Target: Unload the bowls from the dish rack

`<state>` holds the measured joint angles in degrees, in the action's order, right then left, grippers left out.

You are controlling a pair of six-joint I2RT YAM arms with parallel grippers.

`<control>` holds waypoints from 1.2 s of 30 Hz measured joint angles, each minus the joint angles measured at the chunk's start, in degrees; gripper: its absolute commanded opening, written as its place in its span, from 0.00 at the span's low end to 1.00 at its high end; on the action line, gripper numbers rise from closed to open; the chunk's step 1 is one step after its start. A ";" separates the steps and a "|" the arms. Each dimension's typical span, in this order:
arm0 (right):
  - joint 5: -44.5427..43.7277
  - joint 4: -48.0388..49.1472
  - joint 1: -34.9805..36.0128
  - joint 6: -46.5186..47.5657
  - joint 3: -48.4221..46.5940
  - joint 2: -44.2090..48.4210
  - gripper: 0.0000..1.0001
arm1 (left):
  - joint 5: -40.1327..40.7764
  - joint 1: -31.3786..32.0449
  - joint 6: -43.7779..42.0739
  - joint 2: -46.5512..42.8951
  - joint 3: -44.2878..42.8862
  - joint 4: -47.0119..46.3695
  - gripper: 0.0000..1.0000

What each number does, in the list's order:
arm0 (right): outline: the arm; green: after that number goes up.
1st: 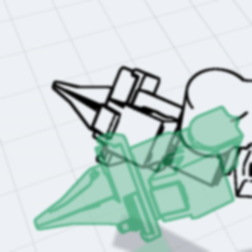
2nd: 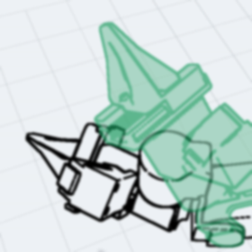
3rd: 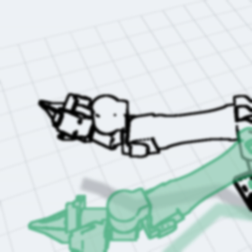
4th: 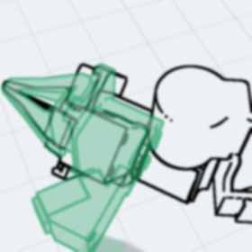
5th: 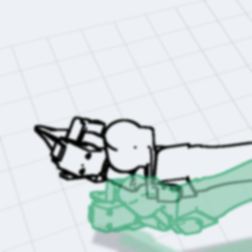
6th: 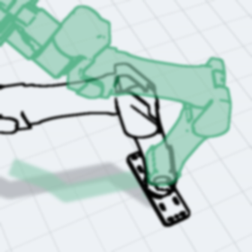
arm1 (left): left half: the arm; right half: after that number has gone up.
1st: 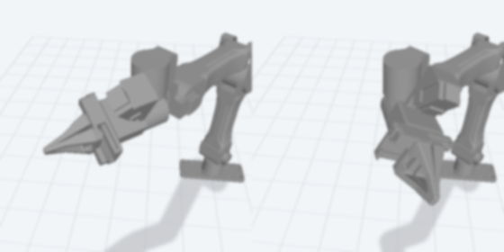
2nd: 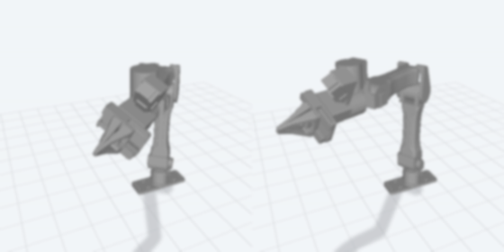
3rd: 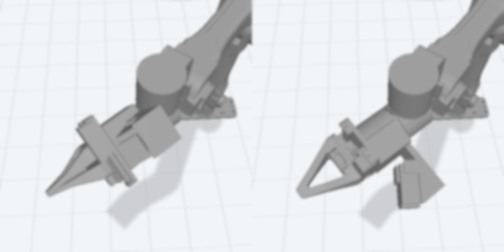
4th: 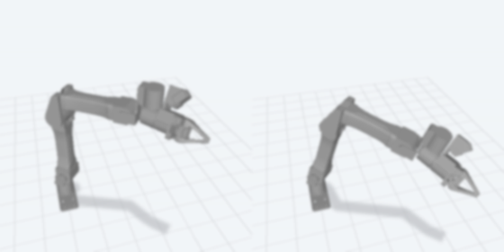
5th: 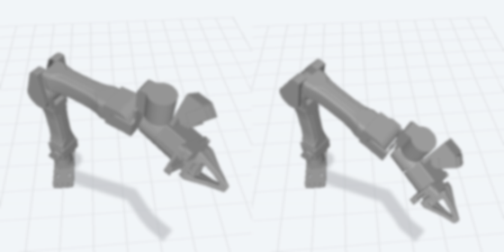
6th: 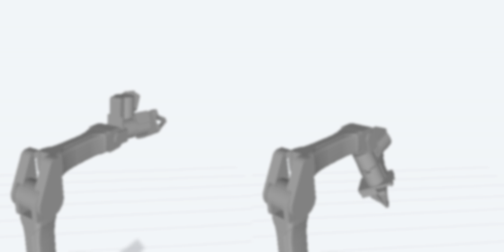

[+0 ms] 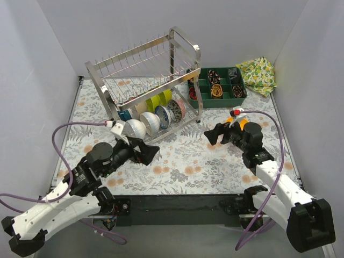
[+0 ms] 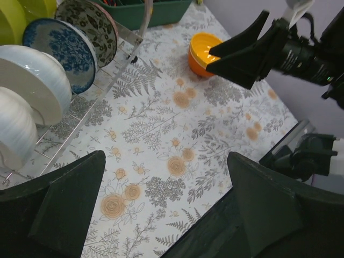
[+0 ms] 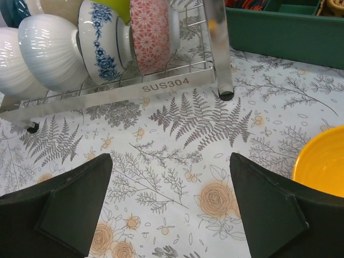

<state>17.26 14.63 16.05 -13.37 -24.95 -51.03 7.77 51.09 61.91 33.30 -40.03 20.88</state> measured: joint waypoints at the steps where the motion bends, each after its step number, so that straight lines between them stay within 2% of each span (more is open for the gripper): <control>1: -0.39 1.05 1.07 0.28 0.09 -0.72 0.99 | 1.05 0.00 1.05 -1.70 0.00 0.63 0.98; 5: -1.73 4.74 4.68 1.27 0.17 -3.96 0.98 | 7.72 0.00 5.29 -5.60 -0.46 4.83 0.98; 9: -3.02 7.52 8.02 2.10 0.22 -6.91 0.98 | 17.88 0.00 10.62 -3.54 -1.11 11.69 0.98; 14: -3.45 10.29 10.93 3.23 0.22 -10.43 0.98 | 31.06 0.00 22.03 -0.39 -1.18 22.32 0.98; 18: -3.41 12.61 12.61 3.72 0.22 -12.46 0.98 | 37.97 -0.02 27.80 0.15 -0.92 25.88 0.98; 22: -3.30 15.34 13.75 4.26 0.22 -14.14 0.98 | 42.62 -0.04 30.23 1.33 -0.52 25.59 0.95; 27: -3.17 17.90 14.19 4.90 0.22 -16.57 0.98 | 44.89 -1.46 26.82 6.84 -0.20 18.99 0.95; 31: -3.17 19.10 14.19 5.62 0.17 -17.79 0.98 | 43.87 -7.02 23.67 13.99 -0.22 13.29 0.93; 35: -3.19 20.31 14.19 6.16 -0.55 -18.91 0.98 | 42.05 -11.91 22.86 16.37 -0.04 10.34 0.86; 36: -3.17 20.44 14.19 6.27 -0.87 -19.26 0.98 | 41.83 -12.24 22.84 16.33 0.00 9.81 0.82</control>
<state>14.09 35.07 30.24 -7.09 -25.82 -70.28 49.60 38.85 84.75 49.63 -40.03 30.70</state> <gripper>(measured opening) 0.981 0.884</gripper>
